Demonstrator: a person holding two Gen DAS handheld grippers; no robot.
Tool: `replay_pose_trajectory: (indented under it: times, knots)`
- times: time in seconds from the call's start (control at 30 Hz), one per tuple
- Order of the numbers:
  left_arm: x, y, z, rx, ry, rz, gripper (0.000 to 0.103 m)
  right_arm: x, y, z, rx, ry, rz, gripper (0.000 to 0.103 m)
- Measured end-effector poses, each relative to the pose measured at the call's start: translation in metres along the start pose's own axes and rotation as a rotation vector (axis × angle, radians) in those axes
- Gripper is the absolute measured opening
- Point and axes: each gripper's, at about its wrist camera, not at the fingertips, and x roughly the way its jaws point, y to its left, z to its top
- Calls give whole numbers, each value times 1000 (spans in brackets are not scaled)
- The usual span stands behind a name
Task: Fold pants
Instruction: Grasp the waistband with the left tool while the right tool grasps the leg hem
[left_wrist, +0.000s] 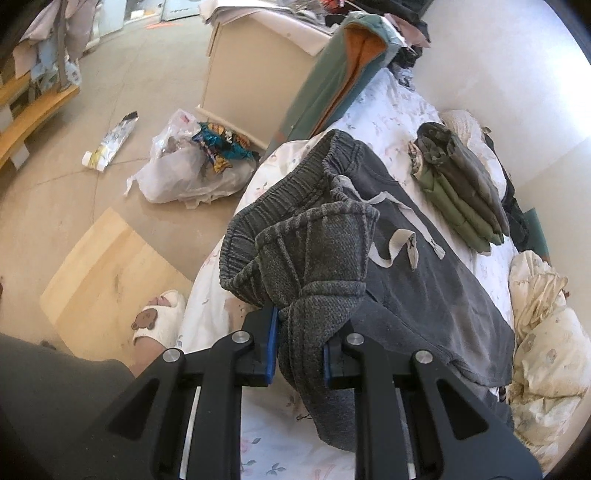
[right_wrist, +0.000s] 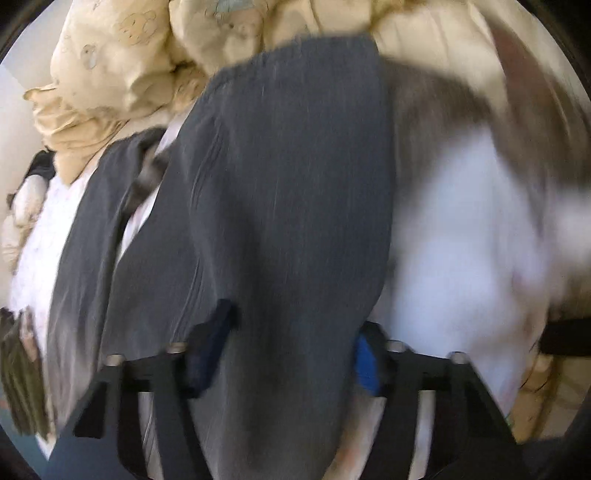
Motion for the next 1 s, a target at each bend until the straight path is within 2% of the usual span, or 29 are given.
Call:
replay_pose_trajectory:
  times: [0.07,0.1,0.17,0.27,0.43,0.53,0.6,0.73,0.83,1.0]
  knots:
    - [0,0,1,-2,-6,2,14,1,-4,11,6,-31,-35,30]
    - [-1,-1,1,0,-7,6,14,0,-9,15,6,-35,-37,1]
    - [0,-2,0,3,-6,15,14,-10,-5,20,-5,-67,10,1]
    - [4,5,0,-42,21,68,15,-45,8,17,-24,-174,45,1]
    - [-1,11,7,-108,48,52,14,-95,28,42,-35,-286,210,1]
    - [-9,6,17,-122,40,40,14,-121,60,61,-129,-336,287,1]
    - [-11,-1,27,-118,44,40,14,-127,86,72,-190,-343,307,1]
    - [-4,-26,59,-96,62,61,15,-110,162,94,-335,-297,284,1]
    - [13,-54,89,-30,70,100,15,-86,217,98,-443,-279,235,1]
    - [71,-104,143,87,101,200,16,-20,315,97,-601,-227,124,1]
